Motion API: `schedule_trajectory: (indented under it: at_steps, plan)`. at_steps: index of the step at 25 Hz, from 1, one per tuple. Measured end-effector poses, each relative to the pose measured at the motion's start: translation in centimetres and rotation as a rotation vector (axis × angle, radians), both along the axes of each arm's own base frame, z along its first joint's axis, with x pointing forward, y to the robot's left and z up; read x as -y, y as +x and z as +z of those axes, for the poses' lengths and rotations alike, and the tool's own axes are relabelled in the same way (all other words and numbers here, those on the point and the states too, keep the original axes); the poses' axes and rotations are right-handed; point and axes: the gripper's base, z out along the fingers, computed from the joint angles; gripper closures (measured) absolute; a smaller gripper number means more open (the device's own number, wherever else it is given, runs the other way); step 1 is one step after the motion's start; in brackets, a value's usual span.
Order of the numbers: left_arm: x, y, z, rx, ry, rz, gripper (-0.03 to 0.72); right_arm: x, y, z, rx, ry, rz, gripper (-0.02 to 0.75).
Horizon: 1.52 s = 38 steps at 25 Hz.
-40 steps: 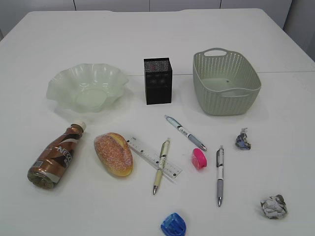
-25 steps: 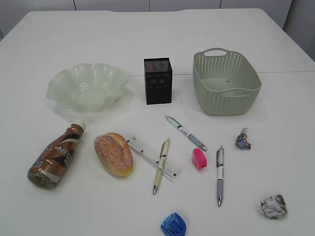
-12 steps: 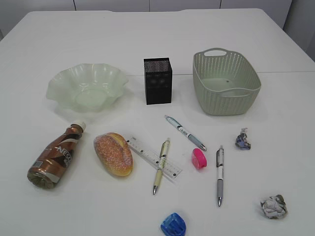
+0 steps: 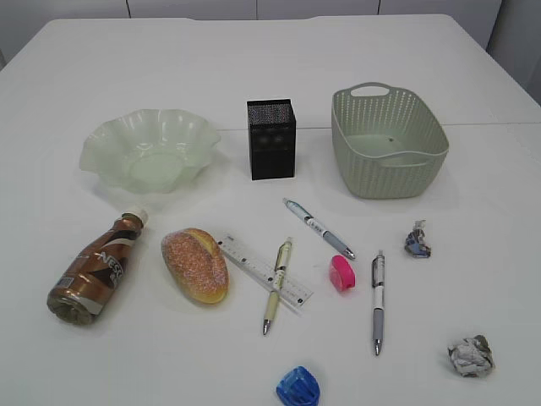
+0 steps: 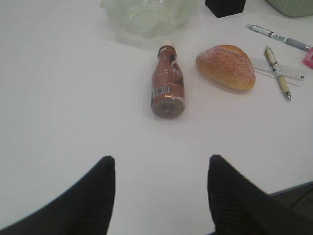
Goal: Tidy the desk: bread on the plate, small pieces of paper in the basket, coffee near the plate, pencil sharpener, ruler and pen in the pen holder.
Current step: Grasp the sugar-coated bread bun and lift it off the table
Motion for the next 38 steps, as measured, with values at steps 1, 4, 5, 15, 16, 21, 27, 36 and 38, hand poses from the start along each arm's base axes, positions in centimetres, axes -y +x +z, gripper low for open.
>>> schedule_trajectory:
  at_steps: [1,4,5,15,16,21,27,36,38]
  plan:
    - [0.0,0.0,0.0,0.0,-0.002,-0.001,0.255,0.0,0.0,0.0,-0.001,0.016,-0.01,0.388]
    - [0.0,-0.4,0.9,0.005,-0.002,-0.006,0.255,0.0,0.0,0.0,-0.001,0.039,-0.024,0.388]
    - [0.0,-0.6,1.3,0.008,-0.003,-0.007,0.255,0.0,0.0,0.0,-0.002,0.041,-0.025,0.388]
    - [0.5,1.9,5.7,-0.174,-0.099,0.021,0.254,-0.3,2.5,0.4,-0.284,0.033,-0.048,0.388]
    - [0.6,2.3,6.0,-0.191,-0.109,0.017,0.253,-0.4,2.8,0.4,-0.315,0.032,-0.05,0.388]
    - [1.0,4.8,7.0,-0.304,-0.157,0.017,0.195,-0.6,3.7,0.2,-0.391,0.04,-0.052,0.388]
    - [1.2,8.5,8.4,-0.413,-0.2,0.057,0.151,-0.9,3.8,0.2,-0.406,0.074,-0.038,0.388]
    - [2.0,14.6,10.1,-0.547,-0.297,0.095,0.148,-1.1,3.7,0.2,-0.41,0.096,-0.029,0.388]
    - [2.5,16.0,10.0,-0.584,-0.306,0.078,0.148,-1.1,3.7,0.2,-0.41,0.097,-0.028,0.388]
